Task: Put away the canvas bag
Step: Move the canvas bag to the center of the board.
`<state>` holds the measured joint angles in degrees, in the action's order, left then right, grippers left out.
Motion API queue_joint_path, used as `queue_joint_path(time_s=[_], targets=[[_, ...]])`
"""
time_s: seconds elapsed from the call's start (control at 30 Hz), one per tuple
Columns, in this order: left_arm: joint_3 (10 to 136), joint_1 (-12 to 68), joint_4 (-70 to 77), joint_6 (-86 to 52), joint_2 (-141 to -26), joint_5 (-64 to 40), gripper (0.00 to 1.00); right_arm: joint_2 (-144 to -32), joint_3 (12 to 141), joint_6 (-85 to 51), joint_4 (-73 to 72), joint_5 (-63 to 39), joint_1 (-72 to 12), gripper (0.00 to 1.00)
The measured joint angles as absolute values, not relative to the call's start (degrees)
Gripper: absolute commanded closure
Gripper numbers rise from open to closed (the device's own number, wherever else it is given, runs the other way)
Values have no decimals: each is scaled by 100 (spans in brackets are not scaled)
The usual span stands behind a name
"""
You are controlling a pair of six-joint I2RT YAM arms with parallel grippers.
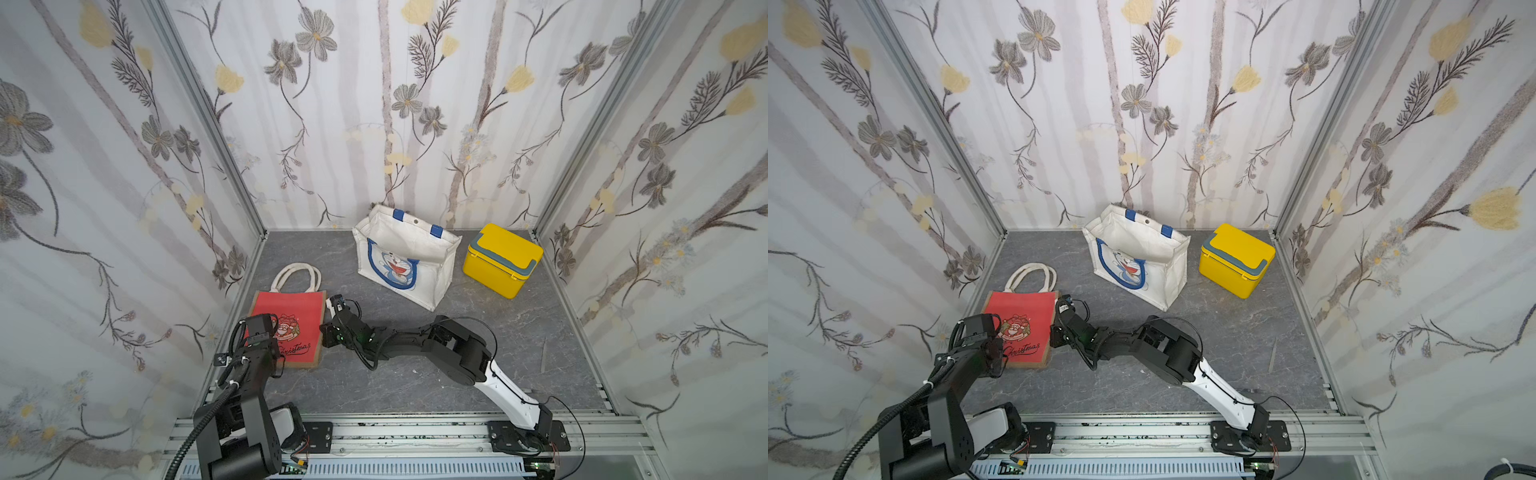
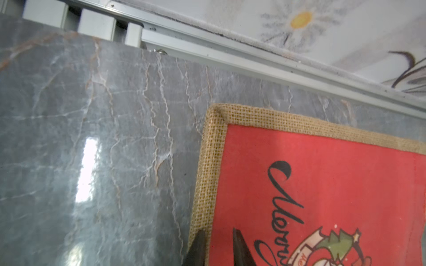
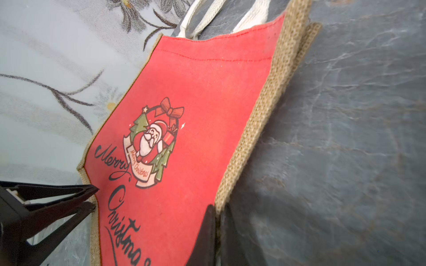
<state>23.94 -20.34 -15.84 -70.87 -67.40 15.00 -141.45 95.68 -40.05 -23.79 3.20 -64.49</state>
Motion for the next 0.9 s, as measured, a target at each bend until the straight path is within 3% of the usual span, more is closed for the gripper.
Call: queue_joint_path(time_s=[0.27,0.43,0.6,0.67,0.7,0.8,0.9], targets=[[2532,-2427,-972,-7085,-7218,1310,80,-14455,10162,-3988,-2139,292,-6420,100],[2386,-2425,-554,-7140,-7183,1026,66,-14455,10184,-3979,-2097,213,-6329,100],[2364,-2403,-340,-7183,-7144,733,62,-14451,10348,-3815,-1831,161,-6206,95],[2349,-2392,-397,-7185,-7008,602,59,-14429,10350,-3747,-1763,163,-6171,88],[2349,-2381,-480,-7185,-6941,532,54,-14403,10350,-3723,-1715,167,-6156,81],[2349,-2357,-685,-7199,-6711,395,42,-14245,10300,-3548,-1542,259,-6125,71],[2346,-2252,-923,-7218,-6477,314,29,-14042,10224,-3481,-1479,351,-6106,47]])
